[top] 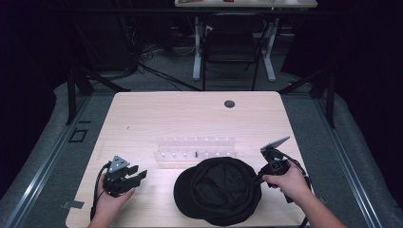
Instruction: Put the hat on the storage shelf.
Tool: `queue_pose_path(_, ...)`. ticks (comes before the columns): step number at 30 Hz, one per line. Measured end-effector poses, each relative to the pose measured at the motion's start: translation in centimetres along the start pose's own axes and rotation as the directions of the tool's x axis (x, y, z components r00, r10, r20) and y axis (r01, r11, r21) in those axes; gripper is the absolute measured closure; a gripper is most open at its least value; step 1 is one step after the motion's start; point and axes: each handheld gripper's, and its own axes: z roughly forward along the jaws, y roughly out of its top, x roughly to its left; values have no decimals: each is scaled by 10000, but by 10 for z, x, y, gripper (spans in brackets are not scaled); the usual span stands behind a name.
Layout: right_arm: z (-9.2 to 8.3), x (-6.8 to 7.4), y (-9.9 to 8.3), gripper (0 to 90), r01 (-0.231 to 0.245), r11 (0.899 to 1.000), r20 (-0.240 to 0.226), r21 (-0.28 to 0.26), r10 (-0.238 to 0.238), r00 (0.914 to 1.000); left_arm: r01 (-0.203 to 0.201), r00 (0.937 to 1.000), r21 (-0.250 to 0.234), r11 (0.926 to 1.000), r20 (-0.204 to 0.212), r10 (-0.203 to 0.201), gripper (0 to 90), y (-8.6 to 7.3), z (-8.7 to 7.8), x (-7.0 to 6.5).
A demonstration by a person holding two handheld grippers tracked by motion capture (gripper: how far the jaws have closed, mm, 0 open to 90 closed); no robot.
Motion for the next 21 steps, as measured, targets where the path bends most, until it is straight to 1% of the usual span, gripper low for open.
queue_pose_path(1, 1, 2, -2, 875, -421, 9978, -245, -516, 408, 9989, 42, 10000, -69, 10000, 4, -42, 559, 0, 0, -1)
queue_pose_path(2, -3, 2, -2, 876, -244, 9993, -261, -270, 237, 9994, -7, 10000, -123, 9999, 6, 7, 559, 0, -1, -1)
queue_pose_path(3, -5, 3, -3, 876, -303, 9988, -386, -395, 288, 9988, -20, 10000, -139, 9999, 8, 20, 559, 0, -1, 0)
queue_pose_path(4, -8, 3, -3, 876, -263, 9992, -473, -316, 248, 9986, -17, 10000, -167, 9999, 1, 17, 559, 0, -1, 0)
queue_pose_path(5, -11, 4, -4, 876, -241, 9991, -559, -353, 221, 9982, -2, 10000, -168, 9999, -6, 2, 559, 0, -1, 0)
queue_pose_path(6, -12, 5, -4, 876, -324, 9987, -724, -385, 295, 9969, 6, 10000, -171, 9999, -10, -6, 559, 0, -1, 0)
queue_pose_path(7, -14, 6, -5, 876, -431, 9976, -796, -550, 387, 9961, 13, 10000, -174, 9998, -23, -13, 559, 0, -1, 0)
queue_pose_path(9, -20, 7, -5, 877, -193, 9990, -947, -406, 154, 9954, 1, 10000, -186, 9998, -6, -1, 559, 0, -1, 1)
queue_pose_path(10, -22, 8, -5, 877, -283, 9984, -1090, -497, 228, 9938, -2, 10000, -197, 9998, -9, 2, 559, 0, -1, 1)
queue_pose_path(12, -27, 11, -5, 878, -319, 9975, -1344, -623, 233, 9906, 35, 10000, -239, 9997, -27, -36, 559, 0, -2, 2)
queue_pose_path(13, -31, 12, -5, 878, -318, 9972, -1577, -680, 207, 9873, 22, 10000, -247, 9997, -40, -23, 559, 0, -2, 3)
queue_pose_path(15, -36, 15, -4, 878, -262, 9969, -1755, -735, 130, 9844, 104, 9999, -250, 9996, -25, -104, 559, 0, -3, 4)
queue_pose_path(17, -40, 21, -5, 879, -465, 9942, -1915, -974, 272, 9811, 148, 9999, -286, 9995, -69, -150, 559, 0, -3, 5)
queue_pose_path(18, -43, 22, -4, 879, -237, 9961, -1924, -853, 69, 9813, 192, 9998, -334, 9993, -55, -194, 559, 0, -3, 5)
queue_pose_path(19, -45, 25, -4, 879, -373, 9941, -1983, -1016, 165, 9800, 168, 9998, -343, 9993, -59, -170, 559, 0, -3, 5)
queue_pose_path(20, -47, 27, -4, 880, -286, 9945, -2001, -1010, 78, 9798, 161, 9998, -359, 9992, -75, -164, 559, 0, -4, 6)
queue_pose_path(21, -51, 28, -3, 879, -23, 9963, -2012, -855, -150, 9794, 170, 9998, -376, 9991, -77, -173, 559, 0, -4, 6)
